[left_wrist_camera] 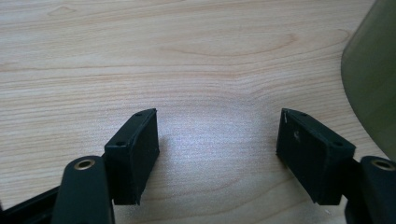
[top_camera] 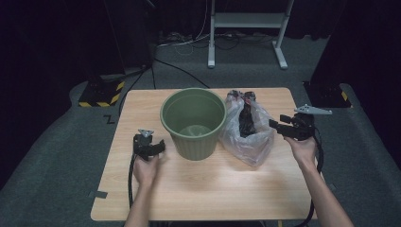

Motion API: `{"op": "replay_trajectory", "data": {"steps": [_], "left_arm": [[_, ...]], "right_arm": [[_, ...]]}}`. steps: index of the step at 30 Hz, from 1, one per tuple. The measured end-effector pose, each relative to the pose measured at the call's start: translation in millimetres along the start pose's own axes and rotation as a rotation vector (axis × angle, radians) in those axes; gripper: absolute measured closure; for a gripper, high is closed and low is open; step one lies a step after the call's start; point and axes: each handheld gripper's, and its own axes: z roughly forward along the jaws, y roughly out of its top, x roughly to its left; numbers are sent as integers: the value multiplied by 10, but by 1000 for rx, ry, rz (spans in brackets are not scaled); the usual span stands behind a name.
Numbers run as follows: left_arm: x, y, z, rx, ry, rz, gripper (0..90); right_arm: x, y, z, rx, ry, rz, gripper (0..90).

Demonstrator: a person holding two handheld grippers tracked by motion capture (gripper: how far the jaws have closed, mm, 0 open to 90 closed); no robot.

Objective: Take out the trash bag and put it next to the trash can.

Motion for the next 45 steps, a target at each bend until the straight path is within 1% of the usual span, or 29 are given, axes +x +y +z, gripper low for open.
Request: {"op": "replay_trajectory", "data": {"steps": [6,7,14,18,21,24,25,26,28,30,33,36,37,39,41,42,44,45], "left_arm": [[0,0,0,0,0,0,295],[0,0,0,0,0,0,296],[0,0,0,0,0,0,295],[0,0,0,0,0,0,296],[0,0,0,0,0,-1,295],[0,0,0,0,0,-1,295],[0,0,0,0,0,0,295],[0,0,0,0,0,0,295],[0,0,0,0,0,0,295],[0,0,0,0,0,0,295],[0,0,0,0,0,0,295],[0,0,0,0,0,0,295],[0,0,0,0,0,0,295],[0,0,0,0,0,0,296],[0,0,0,0,0,0,295],[0,0,0,0,0,0,295],[0,0,0,0,0,0,296],[0,0,0,0,0,0,295]], "right_arm": [[-33,-80,-45,-9,-4,16,399],[-51,-122,-58,-9,-6,20,400],[-78,-205,-68,-8,-16,25,401],[-90,-268,-54,-6,-27,27,402],[-102,-347,-23,6,-45,30,403],[-112,-389,-9,10,-50,37,404],[-125,-433,8,16,-62,32,406],[-125,-433,8,16,-62,32,406],[-144,-511,46,33,-78,32,408],[-149,-532,56,38,-80,33,409],[-177,-649,119,59,-98,41,413],[-189,-698,150,70,-110,39,413],[-198,-747,180,81,-121,43,414],[-202,-766,194,87,-127,43,413],[-208,-842,255,114,-146,40,416],[-208,-842,255,114,-146,40,416],[-209,-893,305,136,-172,25,416],[-222,-952,355,156,-187,22,416]]}}
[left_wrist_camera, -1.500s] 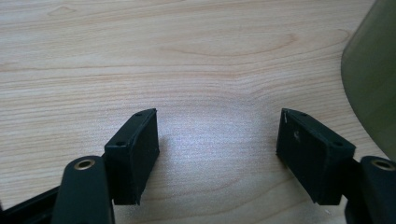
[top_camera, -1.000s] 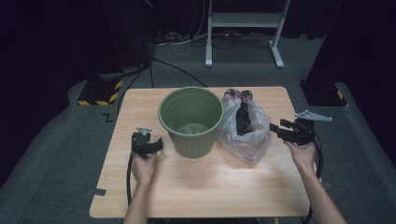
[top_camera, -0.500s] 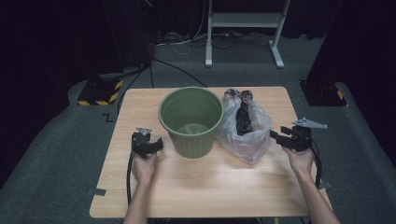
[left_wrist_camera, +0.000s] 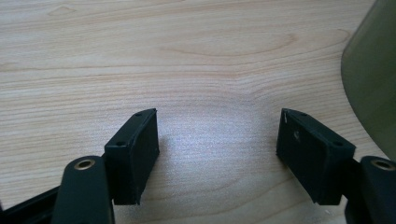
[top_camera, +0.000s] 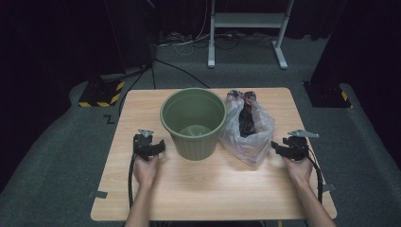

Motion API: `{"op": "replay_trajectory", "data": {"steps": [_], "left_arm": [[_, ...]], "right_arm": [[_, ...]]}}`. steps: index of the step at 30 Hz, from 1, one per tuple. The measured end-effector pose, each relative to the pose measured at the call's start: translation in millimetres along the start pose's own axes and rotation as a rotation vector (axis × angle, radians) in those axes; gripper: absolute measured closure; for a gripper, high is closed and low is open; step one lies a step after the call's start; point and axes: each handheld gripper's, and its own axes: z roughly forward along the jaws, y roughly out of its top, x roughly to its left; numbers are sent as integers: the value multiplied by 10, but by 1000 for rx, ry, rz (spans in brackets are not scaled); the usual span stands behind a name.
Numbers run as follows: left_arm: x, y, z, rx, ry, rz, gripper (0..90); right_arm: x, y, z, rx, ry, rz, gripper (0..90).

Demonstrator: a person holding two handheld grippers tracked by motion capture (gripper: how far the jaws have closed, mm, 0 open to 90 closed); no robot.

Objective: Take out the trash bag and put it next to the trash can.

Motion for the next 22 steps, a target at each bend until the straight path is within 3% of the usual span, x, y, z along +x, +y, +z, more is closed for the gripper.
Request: {"op": "replay_trajectory", "data": {"steps": [7,11,22], "left_arm": [[0,0,0,0,0,0,296],[-1,0,0,0,0,0,295],[-2,-1,0,-1,2,0,295]], "right_arm": [[-12,-102,104,21,-43,-11,416],[5,-126,118,16,-72,-44,411],[-11,-125,120,22,-71,-34,378]]}}
